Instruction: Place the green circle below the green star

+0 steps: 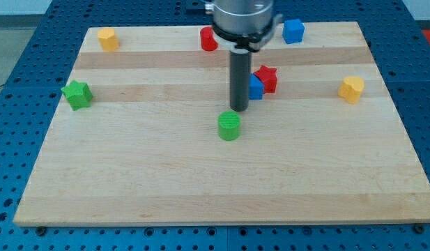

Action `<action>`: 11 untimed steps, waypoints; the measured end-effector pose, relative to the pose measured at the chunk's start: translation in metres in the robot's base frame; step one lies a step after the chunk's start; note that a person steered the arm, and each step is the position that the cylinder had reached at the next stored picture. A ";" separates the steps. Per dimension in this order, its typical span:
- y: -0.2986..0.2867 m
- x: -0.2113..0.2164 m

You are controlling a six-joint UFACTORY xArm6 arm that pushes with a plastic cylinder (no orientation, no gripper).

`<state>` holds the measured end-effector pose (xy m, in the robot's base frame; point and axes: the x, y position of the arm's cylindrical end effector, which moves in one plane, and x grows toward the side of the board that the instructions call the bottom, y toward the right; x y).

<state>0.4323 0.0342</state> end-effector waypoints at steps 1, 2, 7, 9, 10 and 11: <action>-0.026 0.050; -0.101 0.096; -0.191 0.139; -0.120 0.095; -0.143 0.087; -0.187 0.112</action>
<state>0.5447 -0.1526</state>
